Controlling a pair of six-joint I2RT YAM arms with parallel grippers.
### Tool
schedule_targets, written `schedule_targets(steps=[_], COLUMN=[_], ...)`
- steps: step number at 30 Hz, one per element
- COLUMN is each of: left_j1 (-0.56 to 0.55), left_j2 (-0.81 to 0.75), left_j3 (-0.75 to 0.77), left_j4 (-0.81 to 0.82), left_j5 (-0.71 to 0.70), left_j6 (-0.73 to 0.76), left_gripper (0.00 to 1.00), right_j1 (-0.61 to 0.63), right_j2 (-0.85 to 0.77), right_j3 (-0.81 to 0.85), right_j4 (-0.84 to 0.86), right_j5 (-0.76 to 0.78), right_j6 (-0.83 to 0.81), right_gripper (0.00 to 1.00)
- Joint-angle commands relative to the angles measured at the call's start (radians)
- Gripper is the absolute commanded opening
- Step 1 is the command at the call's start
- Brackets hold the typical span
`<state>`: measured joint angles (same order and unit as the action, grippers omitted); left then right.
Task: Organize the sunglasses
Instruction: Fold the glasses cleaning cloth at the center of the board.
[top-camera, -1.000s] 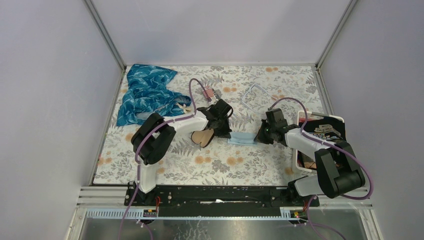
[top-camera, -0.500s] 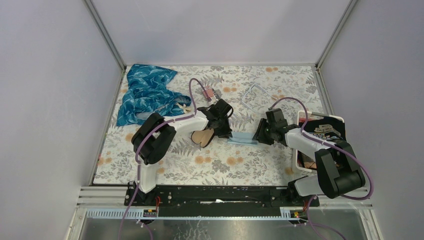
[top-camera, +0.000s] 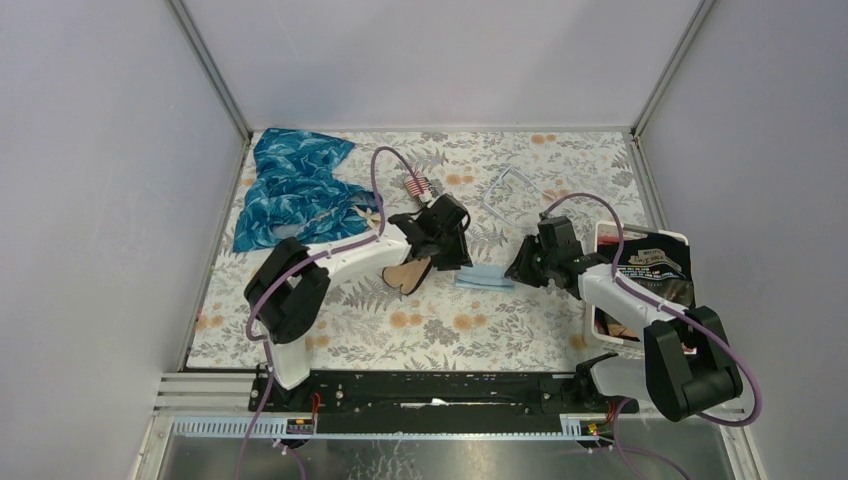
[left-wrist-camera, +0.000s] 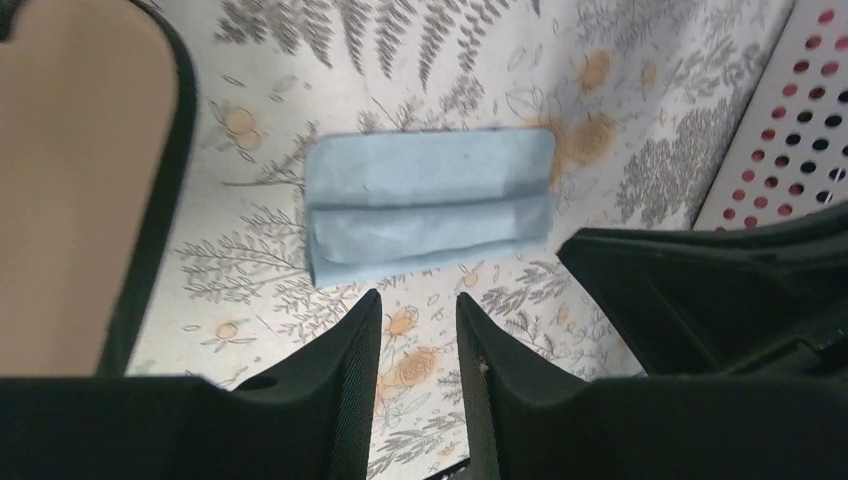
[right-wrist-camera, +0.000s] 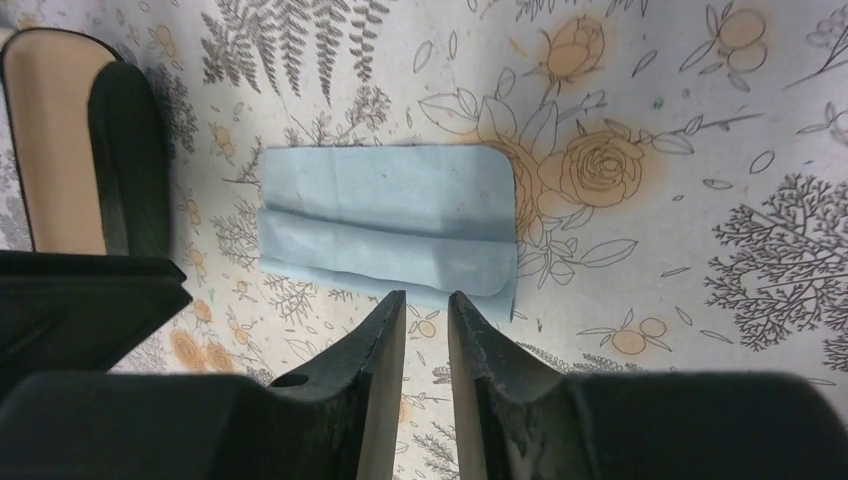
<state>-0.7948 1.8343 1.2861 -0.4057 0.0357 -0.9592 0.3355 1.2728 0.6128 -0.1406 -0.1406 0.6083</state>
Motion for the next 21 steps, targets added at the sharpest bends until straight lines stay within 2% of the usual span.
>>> schedule_targets(steps=[1, 7, 21], left_j1=[-0.040, -0.069, -0.068], left_j2=[0.001, 0.006, 0.044], left_j3=[-0.011, -0.068, -0.060], left_j4=[-0.007, 0.045, 0.048], left_j5=[0.018, 0.043, 0.033], left_j6=[0.034, -0.002, -0.006], left_gripper=[0.39, 0.38, 0.37], right_j1=[0.000, 0.000, 0.000], right_j2=[0.005, 0.030, 0.095], right_j3=[-0.039, -0.070, -0.030], right_j4=[0.037, 0.055, 0.087], right_j5=[-0.071, -0.082, -0.050], right_j6=[0.021, 0.022, 0.013], right_gripper=[0.28, 0.27, 0.26])
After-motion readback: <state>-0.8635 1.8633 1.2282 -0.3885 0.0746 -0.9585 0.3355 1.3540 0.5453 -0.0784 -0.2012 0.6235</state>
